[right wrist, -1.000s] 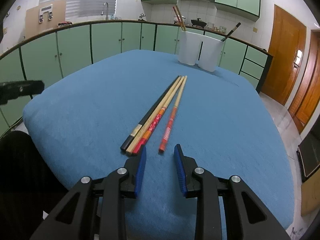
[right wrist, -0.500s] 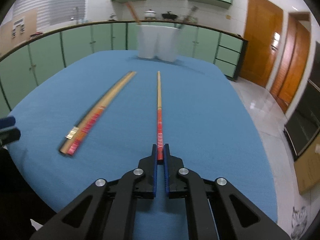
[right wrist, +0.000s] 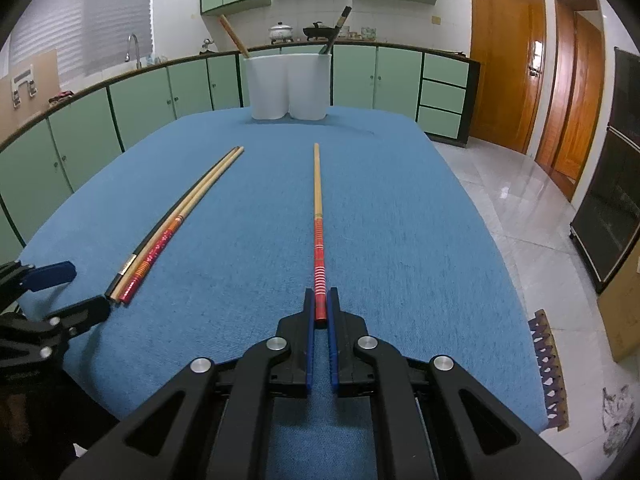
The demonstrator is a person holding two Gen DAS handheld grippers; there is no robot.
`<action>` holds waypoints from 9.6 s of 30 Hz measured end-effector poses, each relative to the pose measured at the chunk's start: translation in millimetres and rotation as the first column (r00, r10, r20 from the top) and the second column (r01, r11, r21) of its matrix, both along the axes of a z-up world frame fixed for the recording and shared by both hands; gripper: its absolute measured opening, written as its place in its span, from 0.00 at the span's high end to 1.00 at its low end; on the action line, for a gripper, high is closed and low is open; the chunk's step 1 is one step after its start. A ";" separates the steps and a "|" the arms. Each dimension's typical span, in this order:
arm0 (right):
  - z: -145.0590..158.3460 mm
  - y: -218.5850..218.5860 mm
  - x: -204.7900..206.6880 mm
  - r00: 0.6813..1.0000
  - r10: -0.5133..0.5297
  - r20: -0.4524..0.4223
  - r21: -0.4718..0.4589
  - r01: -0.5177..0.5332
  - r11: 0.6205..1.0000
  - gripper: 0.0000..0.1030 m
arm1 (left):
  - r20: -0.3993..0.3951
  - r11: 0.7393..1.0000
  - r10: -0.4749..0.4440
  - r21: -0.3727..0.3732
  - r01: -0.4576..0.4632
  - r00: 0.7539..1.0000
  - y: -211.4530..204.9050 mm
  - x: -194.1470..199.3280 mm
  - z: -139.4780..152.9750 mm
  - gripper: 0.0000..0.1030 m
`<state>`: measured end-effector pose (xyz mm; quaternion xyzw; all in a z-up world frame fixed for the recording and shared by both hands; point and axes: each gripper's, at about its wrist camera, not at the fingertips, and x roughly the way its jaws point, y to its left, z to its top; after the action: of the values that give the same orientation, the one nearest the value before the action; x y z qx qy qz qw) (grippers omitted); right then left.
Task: Organize utensils
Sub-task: 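Grasp a red-patterned chopstick with the right tool while the left tool grasps a black chopstick, then carry both chopsticks to the white holder and drop them into its compartments, then move both open tools back over the last two chopsticks, then grasp the red-patterned chopstick with the right tool while the left tool grasps the wooden chopstick, then lift both held chopsticks off the table toward the white holder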
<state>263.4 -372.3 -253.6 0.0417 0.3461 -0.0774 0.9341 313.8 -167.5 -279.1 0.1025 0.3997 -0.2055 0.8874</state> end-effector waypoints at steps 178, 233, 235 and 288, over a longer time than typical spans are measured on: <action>159.9 -22.9 78.7 0.986 0.050 0.161 -0.067 -0.040 0.997 0.78 | 0.305 0.993 -0.011 -0.112 0.048 0.952 40.8 151.8 201.3 0.25; -6.2 -0.5 -7.5 0.998 -0.043 0.044 -0.028 0.044 0.999 0.94 | 0.088 0.998 0.007 -0.064 -0.002 0.996 -16.7 3.1 -8.9 0.25; -6.5 -0.9 -7.4 0.998 -0.041 0.046 -0.030 0.043 0.999 0.94 | 0.096 0.998 0.003 -0.066 0.004 0.995 -18.4 3.2 -7.2 0.36; 58.7 7.1 -28.0 0.996 0.070 0.057 0.037 -0.072 0.997 0.74 | 0.147 0.962 0.054 -0.272 -0.012 0.988 36.8 26.2 151.2 0.94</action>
<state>235.3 -365.1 -194.9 0.0496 0.3226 -0.0362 0.9445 340.0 -130.7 -127.9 -0.0107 0.3002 -0.2346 0.9245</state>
